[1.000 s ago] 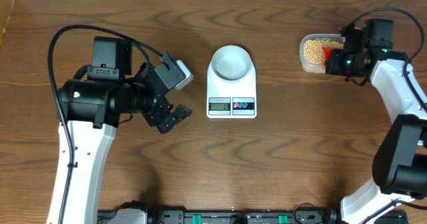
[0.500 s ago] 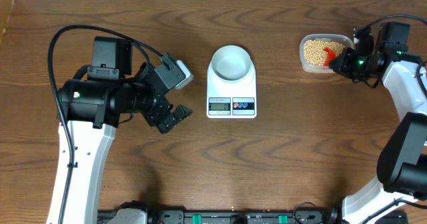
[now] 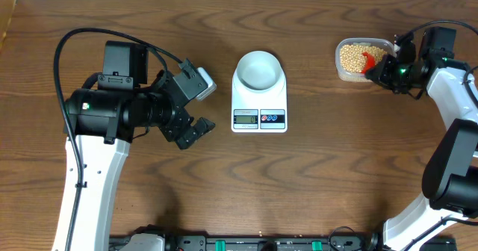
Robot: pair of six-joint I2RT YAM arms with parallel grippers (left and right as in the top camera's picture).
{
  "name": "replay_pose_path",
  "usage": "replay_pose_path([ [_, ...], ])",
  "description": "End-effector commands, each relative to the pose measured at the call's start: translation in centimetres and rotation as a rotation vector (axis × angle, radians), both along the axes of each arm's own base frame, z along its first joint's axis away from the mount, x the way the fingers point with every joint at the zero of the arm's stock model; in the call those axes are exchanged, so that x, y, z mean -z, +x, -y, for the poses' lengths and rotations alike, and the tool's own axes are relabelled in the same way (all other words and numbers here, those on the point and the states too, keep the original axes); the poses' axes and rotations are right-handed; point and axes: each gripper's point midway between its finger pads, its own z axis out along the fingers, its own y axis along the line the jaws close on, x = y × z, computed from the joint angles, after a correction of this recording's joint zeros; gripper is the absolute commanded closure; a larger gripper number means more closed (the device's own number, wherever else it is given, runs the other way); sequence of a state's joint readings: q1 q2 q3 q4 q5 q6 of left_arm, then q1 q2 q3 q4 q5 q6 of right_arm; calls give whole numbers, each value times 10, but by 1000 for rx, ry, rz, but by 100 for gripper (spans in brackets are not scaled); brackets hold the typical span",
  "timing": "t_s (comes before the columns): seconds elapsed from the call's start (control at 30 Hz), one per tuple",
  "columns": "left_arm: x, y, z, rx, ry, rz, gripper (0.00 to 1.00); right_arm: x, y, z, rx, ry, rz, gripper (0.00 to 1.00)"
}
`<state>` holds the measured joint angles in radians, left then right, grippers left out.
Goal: Scoop item into bowl and weigh 50g on scale
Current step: 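Drag the scoop through the soybeans and lift it filled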
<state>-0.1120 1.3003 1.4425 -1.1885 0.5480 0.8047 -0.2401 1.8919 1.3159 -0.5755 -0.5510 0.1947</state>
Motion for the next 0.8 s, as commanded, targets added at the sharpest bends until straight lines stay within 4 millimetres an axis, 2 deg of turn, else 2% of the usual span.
replay_pose_path([
  [0.0, -9, 2, 1, -7, -17, 14, 2, -2, 1, -8, -10, 108, -5, 99],
  [0.1, -9, 2, 1, -7, -17, 14, 2, -7, 0, -3, 17, 169, -6, 99],
  [0.37, -9, 2, 1, -7, -17, 14, 2, -7, -2, 15, 61, 177, -10, 99],
  [0.5, -9, 2, 1, -7, -17, 14, 2, -19, -1, 15, 34, 251, 41, 99],
  [0.67, -9, 2, 1, -6, -17, 14, 2, -24, -3, 30, 61, 291, 60, 99],
  [0.77, -9, 2, 1, -7, -17, 14, 2, -33, -4, 31, 37, 335, 96, 99],
])
